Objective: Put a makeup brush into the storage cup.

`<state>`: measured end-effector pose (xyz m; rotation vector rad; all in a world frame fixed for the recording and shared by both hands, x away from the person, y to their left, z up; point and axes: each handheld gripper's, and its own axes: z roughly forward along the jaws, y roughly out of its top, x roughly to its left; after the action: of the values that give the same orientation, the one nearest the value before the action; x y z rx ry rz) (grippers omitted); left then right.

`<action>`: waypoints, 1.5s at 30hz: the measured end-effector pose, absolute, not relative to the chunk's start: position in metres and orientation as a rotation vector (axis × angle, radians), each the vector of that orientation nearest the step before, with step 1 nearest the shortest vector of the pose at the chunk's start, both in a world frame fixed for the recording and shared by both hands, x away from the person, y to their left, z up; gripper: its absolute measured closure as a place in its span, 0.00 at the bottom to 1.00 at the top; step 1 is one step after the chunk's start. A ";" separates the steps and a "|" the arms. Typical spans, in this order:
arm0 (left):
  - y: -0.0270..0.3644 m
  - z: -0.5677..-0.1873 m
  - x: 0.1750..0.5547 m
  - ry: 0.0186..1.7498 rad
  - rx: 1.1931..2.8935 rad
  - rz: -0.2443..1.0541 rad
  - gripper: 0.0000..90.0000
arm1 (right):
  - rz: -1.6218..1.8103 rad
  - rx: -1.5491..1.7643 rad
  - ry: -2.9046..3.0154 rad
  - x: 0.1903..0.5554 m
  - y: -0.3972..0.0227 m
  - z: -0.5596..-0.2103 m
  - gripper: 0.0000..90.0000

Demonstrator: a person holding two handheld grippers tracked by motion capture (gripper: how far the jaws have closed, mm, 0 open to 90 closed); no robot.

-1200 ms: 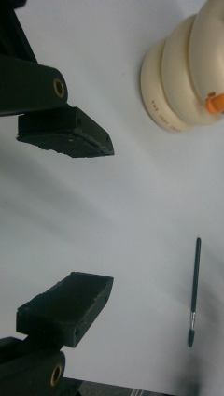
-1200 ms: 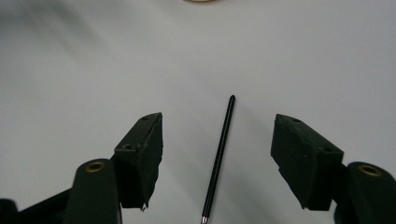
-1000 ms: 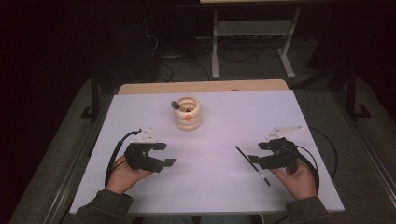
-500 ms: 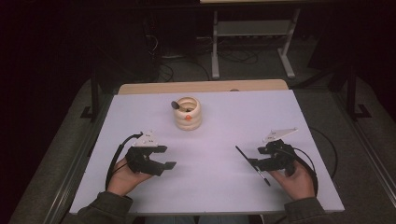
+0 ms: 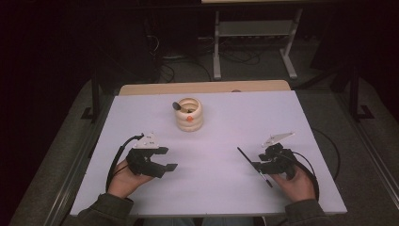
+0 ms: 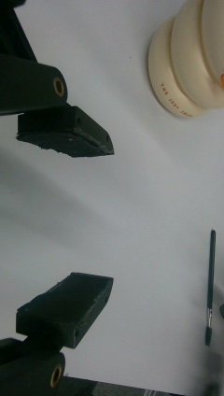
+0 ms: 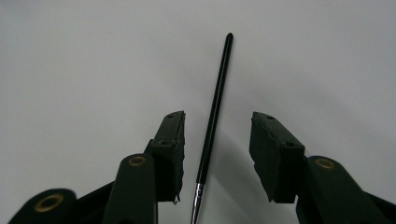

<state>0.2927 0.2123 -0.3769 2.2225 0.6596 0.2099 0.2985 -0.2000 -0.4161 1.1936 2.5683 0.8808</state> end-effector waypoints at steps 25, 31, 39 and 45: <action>0.210 -0.377 0.292 0.643 2.229 0.213 0.34 | 0.708 1.227 2.595 0.297 -0.184 -0.431 0.92; 0.209 -0.377 0.291 0.642 2.231 0.208 0.34 | 0.709 1.266 2.590 0.298 -0.184 -0.431 0.94; 0.207 -0.376 0.291 0.630 2.239 0.206 0.34 | 0.755 1.298 2.611 0.302 -0.189 -0.431 0.94; 0.206 -0.374 0.293 0.612 2.260 0.210 0.34 | 0.770 1.284 2.633 0.303 -0.193 -0.429 0.95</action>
<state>0.2934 0.2062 -0.3744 2.2601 0.6125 0.2096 0.3026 -0.1929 -0.4287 1.2840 2.6334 0.7704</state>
